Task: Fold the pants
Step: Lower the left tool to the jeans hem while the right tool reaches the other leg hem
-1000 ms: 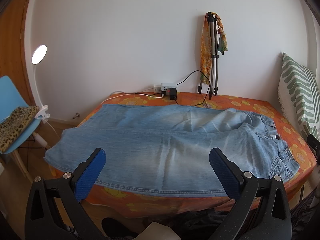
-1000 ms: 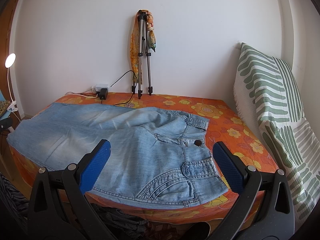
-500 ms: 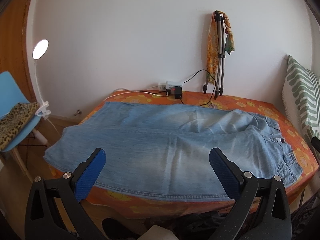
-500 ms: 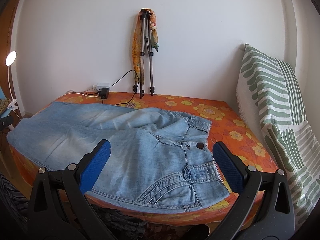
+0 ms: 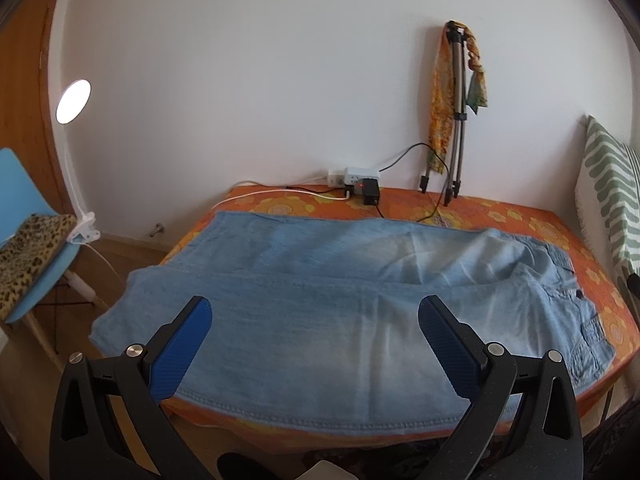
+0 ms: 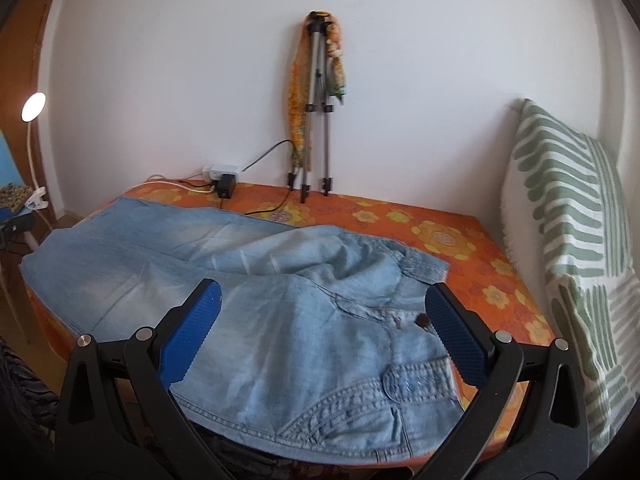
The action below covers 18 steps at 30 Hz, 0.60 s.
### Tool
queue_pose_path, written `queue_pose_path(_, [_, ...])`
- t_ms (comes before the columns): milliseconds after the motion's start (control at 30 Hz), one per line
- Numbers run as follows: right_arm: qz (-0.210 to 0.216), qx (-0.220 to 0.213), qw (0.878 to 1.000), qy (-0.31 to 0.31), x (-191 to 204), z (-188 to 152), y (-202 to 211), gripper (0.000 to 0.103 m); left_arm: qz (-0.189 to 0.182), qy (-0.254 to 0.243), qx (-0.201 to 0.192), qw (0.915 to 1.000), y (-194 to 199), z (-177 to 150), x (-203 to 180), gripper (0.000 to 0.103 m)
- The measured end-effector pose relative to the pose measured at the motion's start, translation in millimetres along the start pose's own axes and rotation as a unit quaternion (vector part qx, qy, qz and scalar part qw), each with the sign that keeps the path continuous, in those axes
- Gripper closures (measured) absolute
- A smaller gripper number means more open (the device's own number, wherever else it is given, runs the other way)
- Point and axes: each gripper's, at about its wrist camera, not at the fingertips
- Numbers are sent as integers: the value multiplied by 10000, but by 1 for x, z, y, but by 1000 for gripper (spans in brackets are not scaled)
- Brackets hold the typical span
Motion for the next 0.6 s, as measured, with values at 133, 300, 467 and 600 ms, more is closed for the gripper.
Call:
queue_pose_path(133, [35,38,9992,391,8,18,-11,0,105,-26,71,9999,-12,18,12,10])
queue_pose_path(300, [269,-34,9974,668,16,42,-28,0,4,199,295,9994,-32,42,37,19])
queue_pose_path(467, [727,278,9946,690,20,67,-56,0,-78,366,540,9978,-57,68,61,30])
queue_pose_path(600, [880,463,9906,937,26,85,-76,0,-212,589,794,9949,-79,92,81,36])
Point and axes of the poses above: each gripper's, at about its wrist camera, not at the fingertips, and y roughly against the way its jaws point, x to its left, z to its top, and after that the axes turned 13 degrees about x, right-handed
